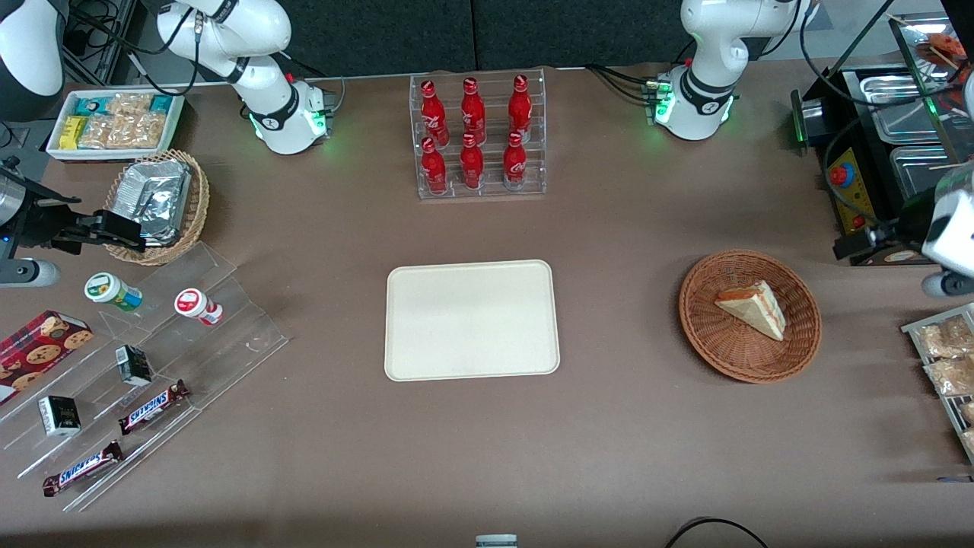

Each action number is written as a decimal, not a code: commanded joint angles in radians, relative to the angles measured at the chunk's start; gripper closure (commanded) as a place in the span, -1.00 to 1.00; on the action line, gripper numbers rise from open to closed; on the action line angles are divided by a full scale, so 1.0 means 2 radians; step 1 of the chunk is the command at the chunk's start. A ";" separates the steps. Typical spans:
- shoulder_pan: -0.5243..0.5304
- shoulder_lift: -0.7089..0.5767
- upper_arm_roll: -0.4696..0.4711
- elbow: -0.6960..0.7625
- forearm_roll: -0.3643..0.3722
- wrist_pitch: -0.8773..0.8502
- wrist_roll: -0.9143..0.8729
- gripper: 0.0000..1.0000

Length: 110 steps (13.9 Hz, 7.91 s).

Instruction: Place sandwich from basket to tray

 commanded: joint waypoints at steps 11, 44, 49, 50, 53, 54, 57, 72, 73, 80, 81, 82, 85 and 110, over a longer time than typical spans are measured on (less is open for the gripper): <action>-0.008 -0.014 0.038 -0.280 -0.018 0.349 -0.289 -1.00; -0.051 0.055 0.039 -0.338 -0.063 0.468 -0.362 0.60; -0.056 0.015 0.036 -0.306 -0.031 0.386 -0.357 0.60; -0.071 0.009 0.033 -0.271 -0.010 0.313 -0.361 0.59; -0.122 0.008 0.033 -0.163 0.009 0.161 -0.370 0.60; -0.139 0.008 0.033 -0.136 0.009 0.133 -0.369 0.60; -0.199 0.017 0.032 -0.072 0.008 0.089 -0.366 0.60; -0.429 0.210 0.025 0.011 -0.002 0.283 -0.382 0.67; -0.435 0.220 0.025 0.011 -0.002 0.294 -0.382 0.67; -0.442 0.274 0.010 0.017 -0.005 0.379 -0.372 0.62; -0.442 0.278 0.010 0.017 -0.004 0.379 -0.366 0.62; -0.446 0.283 0.010 0.017 -0.004 0.379 -0.362 0.62; -0.449 0.286 0.010 0.017 -0.004 0.378 -0.345 0.63; -0.410 0.104 0.086 0.063 -0.007 0.110 -0.356 -0.99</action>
